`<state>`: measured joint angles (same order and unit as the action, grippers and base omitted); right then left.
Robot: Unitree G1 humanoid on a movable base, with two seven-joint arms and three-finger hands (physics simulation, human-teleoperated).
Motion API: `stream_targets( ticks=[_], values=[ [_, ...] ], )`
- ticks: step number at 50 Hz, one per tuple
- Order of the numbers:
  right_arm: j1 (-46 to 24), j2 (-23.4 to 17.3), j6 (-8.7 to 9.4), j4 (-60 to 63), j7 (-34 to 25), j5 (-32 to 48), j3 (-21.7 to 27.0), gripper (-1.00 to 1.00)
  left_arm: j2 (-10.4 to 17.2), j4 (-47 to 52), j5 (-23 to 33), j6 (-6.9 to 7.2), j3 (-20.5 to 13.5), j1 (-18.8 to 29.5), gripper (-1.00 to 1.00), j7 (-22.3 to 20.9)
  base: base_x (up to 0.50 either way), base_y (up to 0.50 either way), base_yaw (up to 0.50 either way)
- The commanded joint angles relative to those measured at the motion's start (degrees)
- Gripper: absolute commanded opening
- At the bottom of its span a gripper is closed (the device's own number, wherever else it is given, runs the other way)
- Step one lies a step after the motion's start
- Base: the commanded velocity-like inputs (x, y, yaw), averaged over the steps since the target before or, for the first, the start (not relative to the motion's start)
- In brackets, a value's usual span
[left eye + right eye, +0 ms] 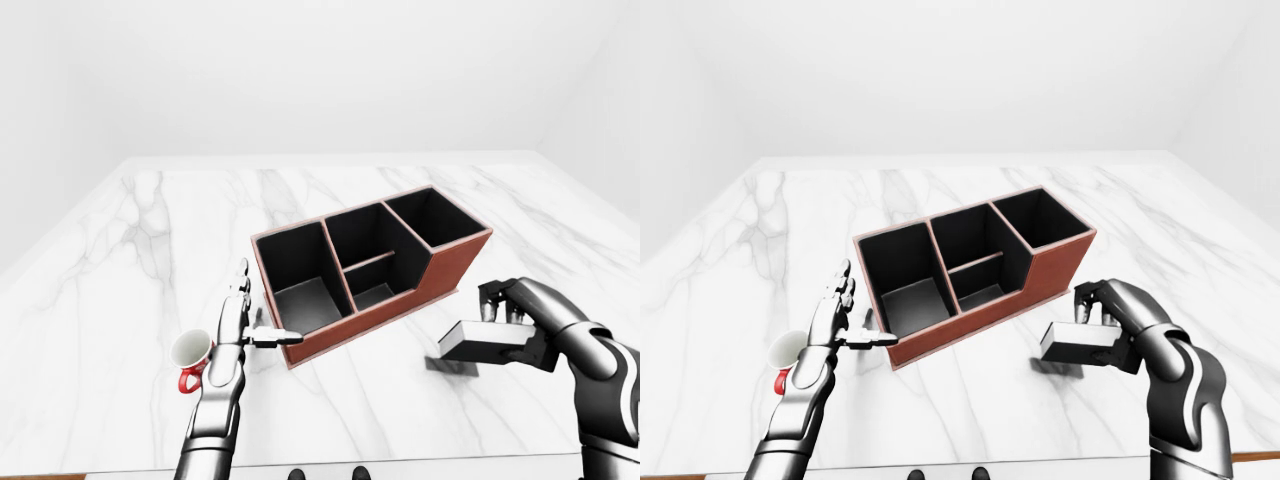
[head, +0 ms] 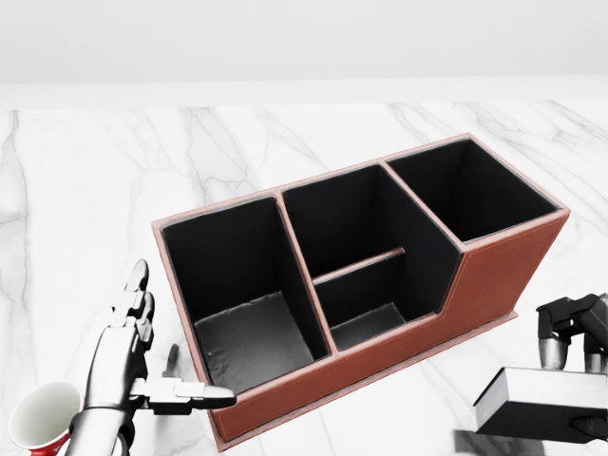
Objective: Pick up the book and place it in the back compartment of the caddy.
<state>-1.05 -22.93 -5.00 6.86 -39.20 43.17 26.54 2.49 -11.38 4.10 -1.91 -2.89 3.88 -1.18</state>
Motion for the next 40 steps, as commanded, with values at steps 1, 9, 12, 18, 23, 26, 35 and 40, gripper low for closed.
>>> stream_targets(
  ticks=[1, 9, 12, 18, 23, 26, 35, 40],
  values=[
    [-0.4, 0.3, 0.00, 4.0, -0.7, -0.5, 1.4, -1.00, 0.0, -0.6, 0.1, -0.36, 0.0, 0.2, 1.00, 0.1, 0.00, 0.00, 0.00],
    [-0.7, -0.1, 0.00, 5.8, -0.8, -0.7, 2.0, -1.00, 0.1, -0.4, 0.0, -0.06, -0.1, 0.2, 1.00, 0.0, 0.00, 0.00, 0.00],
    [-0.8, 0.2, 0.00, 7.5, -0.8, -1.3, 2.1, -1.00, 0.1, -0.7, 0.0, -0.25, -0.1, 0.3, 1.00, 0.1, 0.00, 0.00, 0.00],
    [-0.9, 0.7, 0.00, 9.9, -0.8, -2.5, 2.3, -1.00, 0.1, -0.7, -0.1, -0.23, -0.1, 0.3, 1.00, 0.1, 0.00, 0.00, 0.00],
    [-1.1, 1.4, 0.00, 12.2, -0.8, -4.1, 1.9, -1.00, 0.1, -0.9, -0.1, -0.35, -0.1, 0.4, 1.00, 0.1, 0.00, 0.00, 0.00],
    [-1.7, 1.3, 0.00, 12.9, -0.8, -4.8, 1.3, -1.00, 0.1, -1.2, 0.0, -0.54, -0.1, 0.4, 1.00, 0.1, 0.00, 0.00, 0.00],
    [-2.2, 2.0, 0.00, 15.0, -0.8, -5.3, 0.0, -1.00, 0.2, -1.0, -0.1, -0.43, -0.2, 0.4, 1.00, 0.1, 0.00, 0.00, 0.00],
    [-2.9, 2.2, 0.00, 16.4, -0.8, -6.1, -0.5, -1.00, 0.2, -0.8, -0.2, -0.25, -0.2, 0.4, 1.00, 0.0, 0.00, 0.00, 0.00]
  ],
)
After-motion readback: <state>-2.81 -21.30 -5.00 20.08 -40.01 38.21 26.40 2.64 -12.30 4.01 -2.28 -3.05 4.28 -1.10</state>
